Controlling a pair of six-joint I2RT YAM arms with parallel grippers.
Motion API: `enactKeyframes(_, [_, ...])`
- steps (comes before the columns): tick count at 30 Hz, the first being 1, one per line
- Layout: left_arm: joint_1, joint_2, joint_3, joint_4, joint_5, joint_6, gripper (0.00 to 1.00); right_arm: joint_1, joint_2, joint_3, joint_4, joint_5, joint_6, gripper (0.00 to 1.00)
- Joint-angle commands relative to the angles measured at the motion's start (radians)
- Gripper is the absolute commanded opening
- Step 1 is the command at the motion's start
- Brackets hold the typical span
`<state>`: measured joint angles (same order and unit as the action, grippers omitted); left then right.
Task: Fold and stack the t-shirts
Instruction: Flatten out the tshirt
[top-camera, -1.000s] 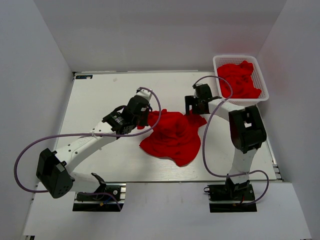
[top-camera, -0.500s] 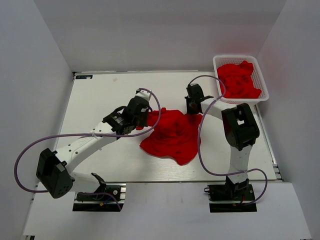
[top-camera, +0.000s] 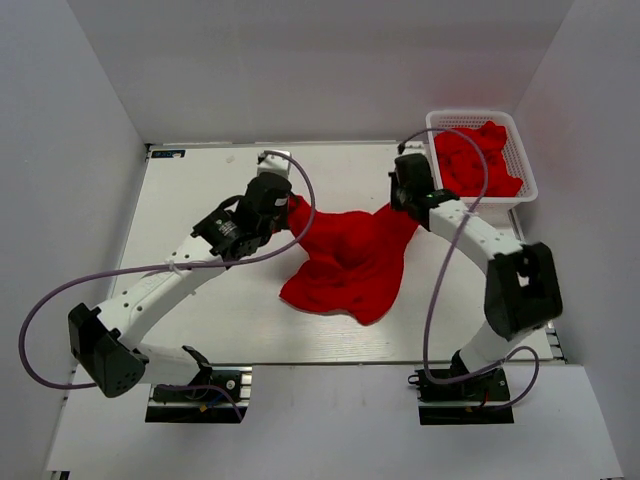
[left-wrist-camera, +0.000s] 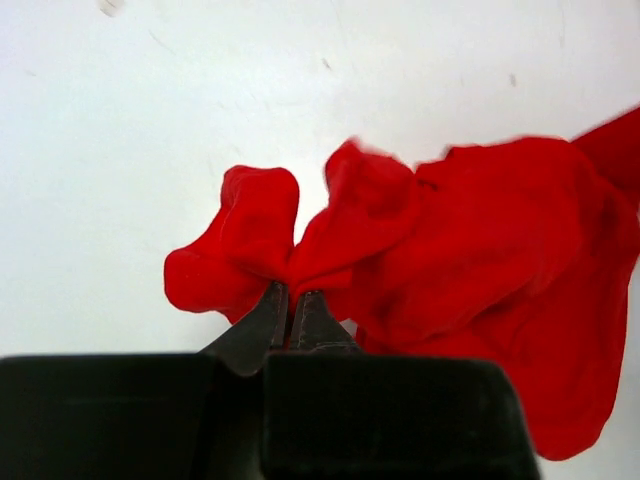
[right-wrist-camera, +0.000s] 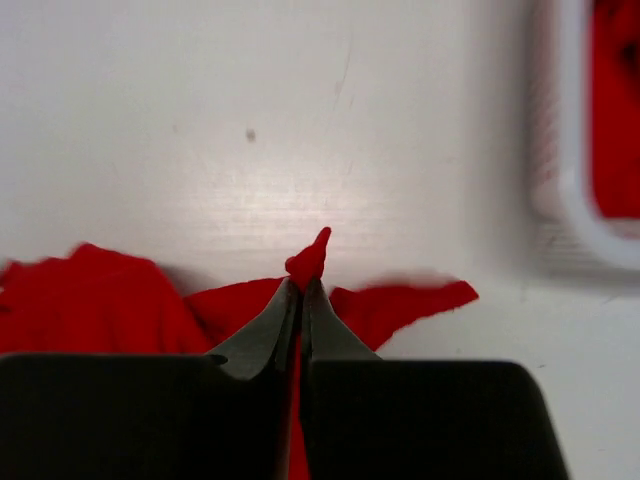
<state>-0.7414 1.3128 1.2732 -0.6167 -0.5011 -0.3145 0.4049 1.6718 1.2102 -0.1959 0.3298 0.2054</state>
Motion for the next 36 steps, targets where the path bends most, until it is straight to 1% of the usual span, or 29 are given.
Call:
enactKeyframes(1, [0.005,-0.032,0.109,-0.038,-0.166,-0.003,0.0,-0.012,-0.148,0.041,0.09,0.124,-0.055,0.0])
enactKeyframes(3, [0.005,-0.032,0.17,-0.06,-0.22,0.008,0.0,-0.014,-0.228,0.042,0.108,0.147,-0.063,0.0])
enactKeyframes(4, [0.005,-0.052,0.184,-0.06,-0.259,0.018,0.0,-0.017,-0.248,0.04,0.121,0.202,-0.079,0.0])
enactKeyframes(7, [0.005,-0.101,0.207,-0.006,-0.321,0.074,0.0,-0.021,-0.355,0.038,0.16,0.29,-0.135,0.0])
enactKeyframes(9, [0.005,-0.15,0.216,0.017,-0.353,0.121,0.0,-0.023,-0.438,0.031,0.18,0.322,-0.178,0.0])
enactKeyframes(10, [0.005,-0.164,0.233,0.017,-0.362,0.136,0.0,-0.023,-0.458,0.028,0.225,0.333,-0.188,0.0])
enactKeyframes(11, [0.005,-0.19,0.256,0.029,-0.363,0.159,0.0,-0.026,-0.519,0.028,0.234,0.351,-0.236,0.0])
enactKeyframes(15, [0.005,-0.244,0.307,0.054,-0.378,0.224,0.0,-0.026,-0.619,0.037,0.3,0.374,-0.314,0.0])
enactKeyframes(17, [0.005,-0.29,0.316,0.095,-0.367,0.261,0.0,-0.023,-0.664,0.057,0.322,0.393,-0.369,0.0])
enactKeyframes(20, [0.005,-0.346,0.35,0.106,-0.349,0.307,0.0,-0.025,-0.705,0.086,0.354,0.425,-0.431,0.0])
enactKeyframes(21, [0.005,-0.36,0.35,0.118,-0.349,0.316,0.0,-0.026,-0.711,0.098,0.361,0.439,-0.475,0.0])
enactKeyframes(23, [0.005,-0.388,0.379,0.141,-0.315,0.348,0.0,-0.023,-0.736,0.135,0.372,0.446,-0.497,0.0])
enactKeyframes(25, [0.005,-0.423,0.408,0.152,-0.242,0.368,0.0,-0.023,-0.748,0.159,0.363,0.428,-0.52,0.0])
enactKeyframes(26, [0.005,-0.432,0.42,0.152,-0.213,0.382,0.0,-0.023,-0.759,0.202,0.354,0.42,-0.518,0.0])
enactKeyframes(27, [0.005,-0.441,0.432,0.161,-0.156,0.382,0.0,-0.023,-0.767,0.216,0.337,0.395,-0.518,0.0])
enactKeyframes(30, [0.005,-0.468,0.483,0.161,-0.055,0.405,0.0,-0.021,-0.791,0.287,0.274,0.322,-0.502,0.0])
enactKeyframes(32, [0.005,-0.478,0.529,0.15,0.005,0.405,0.0,-0.02,-0.807,0.339,0.244,0.256,-0.486,0.0])
enactKeyframes(33, [0.005,-0.487,0.56,0.14,0.024,0.405,0.0,-0.021,-0.814,0.383,0.213,0.249,-0.483,0.0])
enactKeyframes(34, [0.005,-0.488,0.575,0.14,0.042,0.405,0.0,-0.02,-0.831,0.393,0.207,0.208,-0.48,0.0])
enactKeyframes(36, [0.005,-0.498,0.615,0.13,0.114,0.414,0.0,-0.018,-0.84,0.438,0.199,0.189,-0.477,0.0])
